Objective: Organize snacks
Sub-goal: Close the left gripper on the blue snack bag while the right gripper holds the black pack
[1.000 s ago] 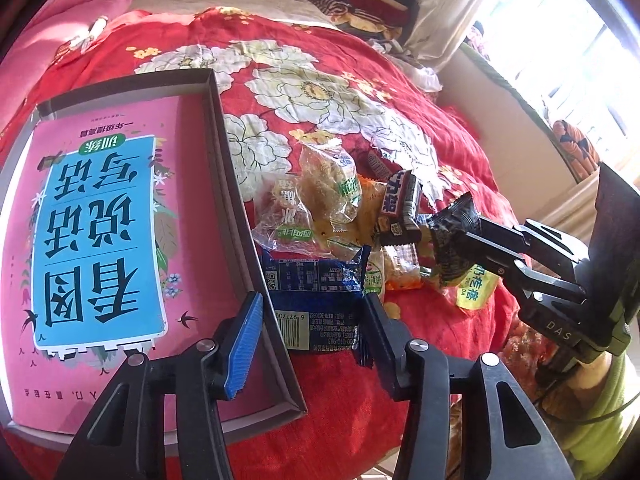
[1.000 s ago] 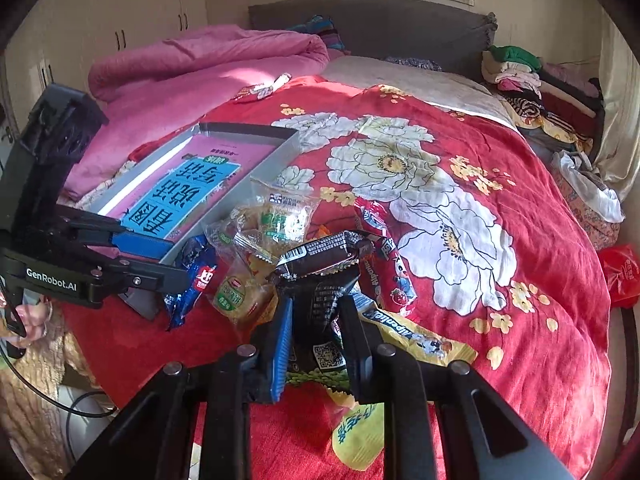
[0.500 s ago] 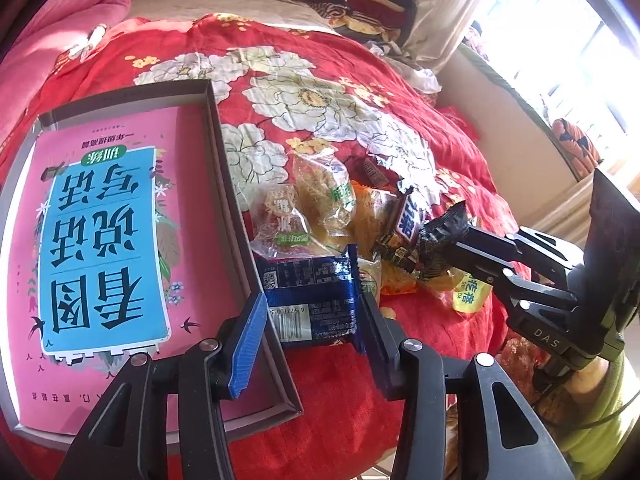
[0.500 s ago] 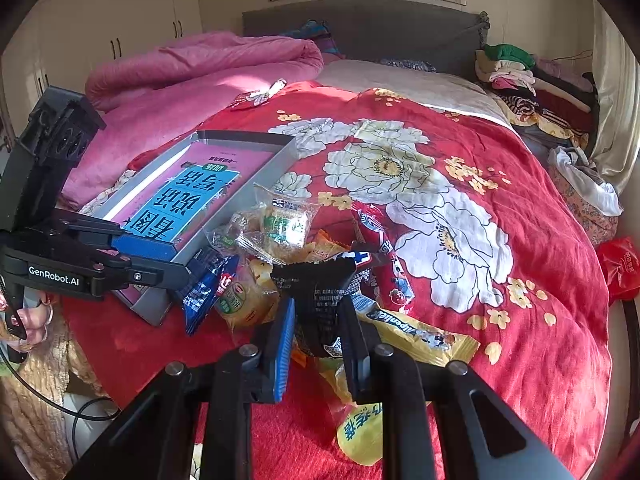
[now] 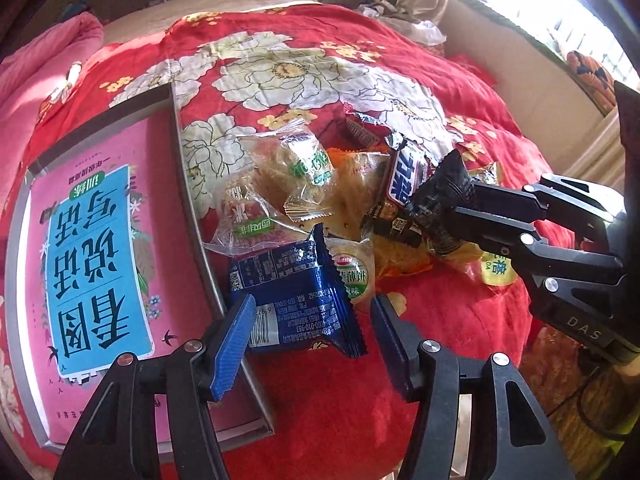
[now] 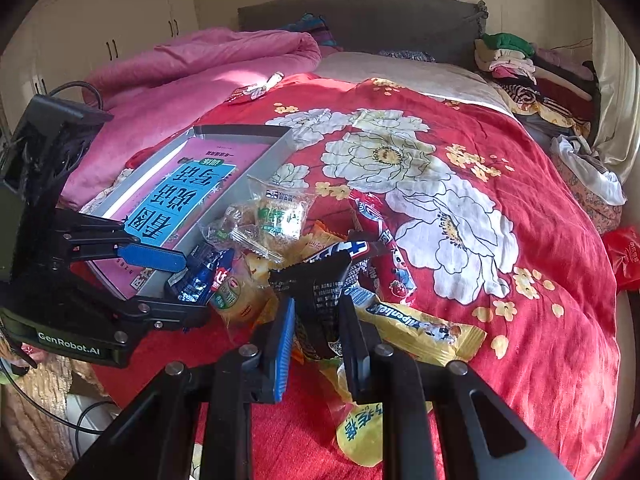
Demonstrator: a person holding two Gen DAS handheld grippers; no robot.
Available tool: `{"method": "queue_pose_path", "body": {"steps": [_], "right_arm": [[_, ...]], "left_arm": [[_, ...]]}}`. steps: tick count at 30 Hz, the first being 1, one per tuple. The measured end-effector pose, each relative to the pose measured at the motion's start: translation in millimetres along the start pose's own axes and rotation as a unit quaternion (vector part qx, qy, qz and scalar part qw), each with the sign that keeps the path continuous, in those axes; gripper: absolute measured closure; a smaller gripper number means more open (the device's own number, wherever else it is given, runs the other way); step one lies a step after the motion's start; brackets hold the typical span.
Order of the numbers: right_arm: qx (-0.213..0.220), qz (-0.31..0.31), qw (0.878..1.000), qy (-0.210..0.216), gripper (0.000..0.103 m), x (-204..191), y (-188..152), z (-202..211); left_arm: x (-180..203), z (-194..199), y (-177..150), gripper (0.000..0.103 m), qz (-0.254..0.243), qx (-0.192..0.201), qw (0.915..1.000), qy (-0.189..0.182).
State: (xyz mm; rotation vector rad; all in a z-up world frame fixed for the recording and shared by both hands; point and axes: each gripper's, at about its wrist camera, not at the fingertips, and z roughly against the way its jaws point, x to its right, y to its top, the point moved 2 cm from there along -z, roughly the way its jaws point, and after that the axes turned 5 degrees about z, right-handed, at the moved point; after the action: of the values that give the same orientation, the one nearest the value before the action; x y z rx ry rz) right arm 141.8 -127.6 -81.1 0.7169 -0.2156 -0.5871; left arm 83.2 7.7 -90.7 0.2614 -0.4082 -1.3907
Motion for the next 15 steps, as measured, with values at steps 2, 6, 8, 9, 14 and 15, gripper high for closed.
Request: {"method": "queue_pose_path", "body": {"steps": [2,6,8,9,14,15], "right_arm": [[-0.003,-0.001,1.000,-0.002,0.080,1,0,-1],[-0.010,-0.005,1.000,-0.005,0.080,2,-1,-6],[-0.015,-0.008,1.000,-0.004,0.079,4,-1,-8],[-0.017,-0.009,1.000,-0.005,0.078,5,-2,-9],[-0.025,0.002,1.000,-0.007,0.074,2,-3,-15],[-0.028,0.007,1.000,-0.009,0.071,0,-3,-17]], "left_arm": [[3,-3,1,0.041,-0.007,-0.001,0.9998,0.018],[6,-6,3,0.041,-0.013,-0.008,0.9992,0.037],[4,-5,5,0.041,-0.004,-0.011,0.9994,0.032],[2,-5,5,0.043,0.002,-0.011,0.9995,0.029],[-2,-5,8,0.051,0.016,-0.018,0.9993,0.030],[-2,-6,9,0.051,0.019,-0.020,0.9991,0.032]]}}
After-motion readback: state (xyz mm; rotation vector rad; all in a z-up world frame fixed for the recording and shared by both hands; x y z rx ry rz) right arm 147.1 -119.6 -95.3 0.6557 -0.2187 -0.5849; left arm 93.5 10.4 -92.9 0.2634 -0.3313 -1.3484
